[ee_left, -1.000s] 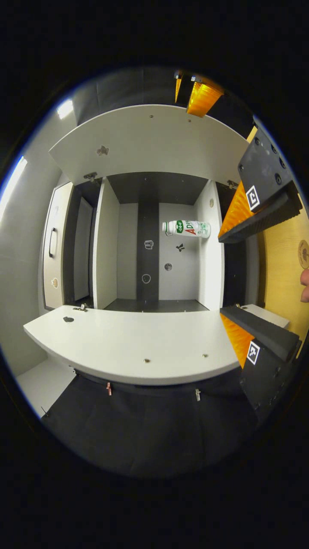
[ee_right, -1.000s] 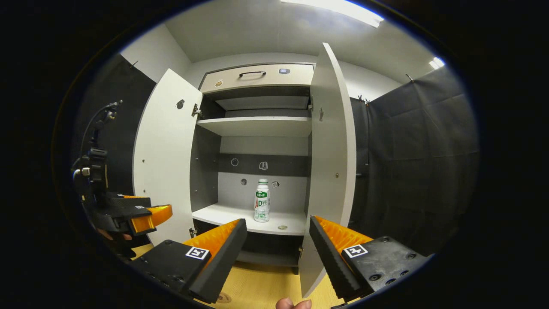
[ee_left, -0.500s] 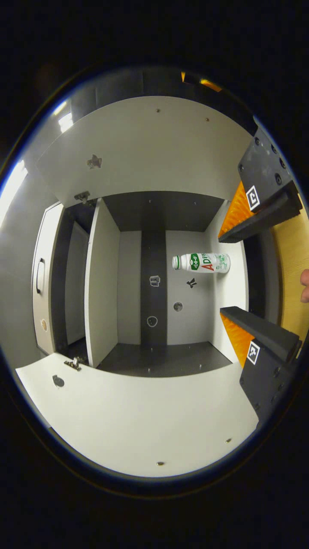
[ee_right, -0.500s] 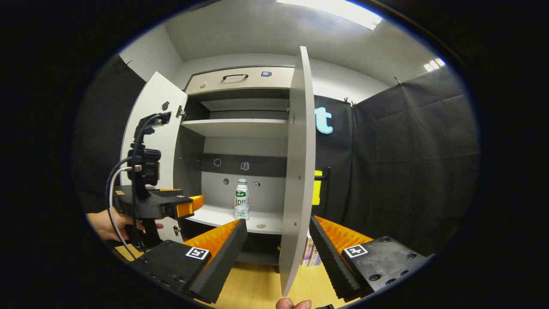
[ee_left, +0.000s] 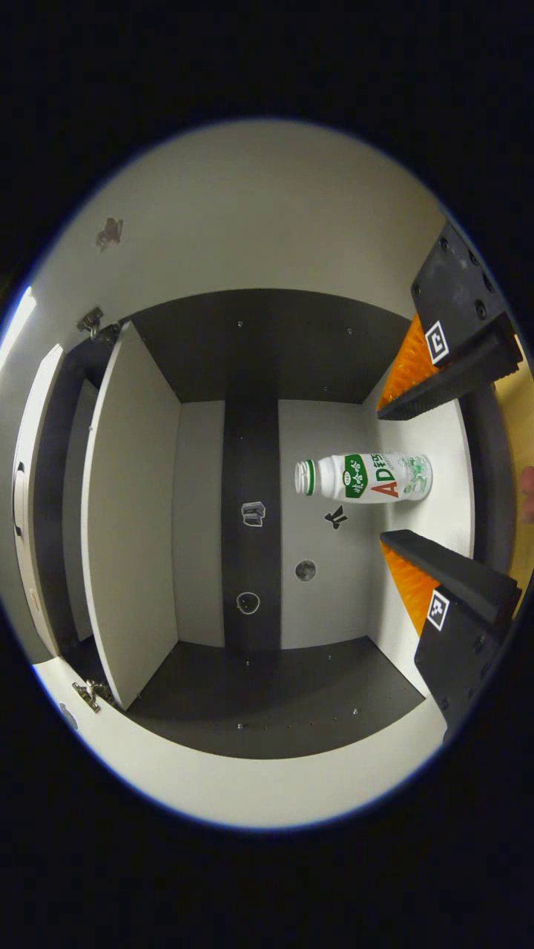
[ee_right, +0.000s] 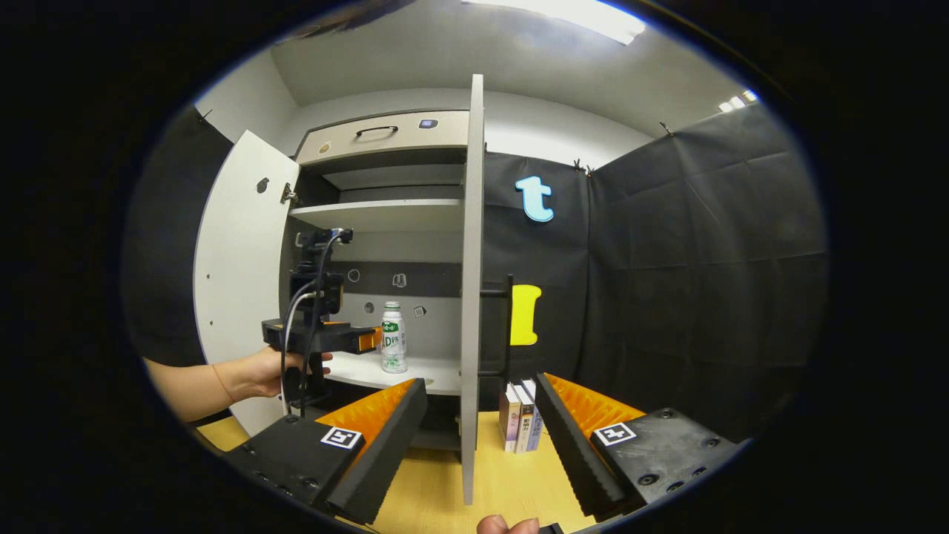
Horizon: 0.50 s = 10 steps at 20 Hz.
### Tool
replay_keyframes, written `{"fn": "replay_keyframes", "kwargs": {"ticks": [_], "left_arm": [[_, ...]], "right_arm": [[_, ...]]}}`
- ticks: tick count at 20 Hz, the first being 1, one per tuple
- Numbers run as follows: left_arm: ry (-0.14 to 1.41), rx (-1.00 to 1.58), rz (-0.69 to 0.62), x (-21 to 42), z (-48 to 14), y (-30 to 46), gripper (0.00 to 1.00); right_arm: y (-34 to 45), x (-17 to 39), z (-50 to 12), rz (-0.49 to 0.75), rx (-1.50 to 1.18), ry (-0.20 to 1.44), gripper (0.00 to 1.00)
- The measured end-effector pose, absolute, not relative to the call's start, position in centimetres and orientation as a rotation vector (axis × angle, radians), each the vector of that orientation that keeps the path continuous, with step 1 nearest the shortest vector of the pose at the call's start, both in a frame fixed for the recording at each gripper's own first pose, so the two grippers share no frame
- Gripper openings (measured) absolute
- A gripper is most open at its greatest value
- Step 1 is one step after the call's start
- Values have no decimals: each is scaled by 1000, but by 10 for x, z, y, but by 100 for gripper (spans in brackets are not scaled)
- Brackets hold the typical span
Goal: Grasp the bottle in the cabinet with the left hand and place it on the coaster, then close the right door with the right hand and the left door with the left hand.
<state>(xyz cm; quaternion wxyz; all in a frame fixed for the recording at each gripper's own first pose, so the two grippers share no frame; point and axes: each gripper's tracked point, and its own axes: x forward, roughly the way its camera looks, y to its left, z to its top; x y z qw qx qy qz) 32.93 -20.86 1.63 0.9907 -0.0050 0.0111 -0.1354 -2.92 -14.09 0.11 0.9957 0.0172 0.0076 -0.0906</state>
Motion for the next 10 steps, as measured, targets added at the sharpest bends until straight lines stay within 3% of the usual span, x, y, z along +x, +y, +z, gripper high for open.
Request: {"fn": "replay_keyframes", "kwargs": {"ticks": [10], "left_arm": [[76, -38, -232, 422, -16, -226, 95]], "right_arm": [[-179, -13, -14, -216, 51, 50, 98]]}}
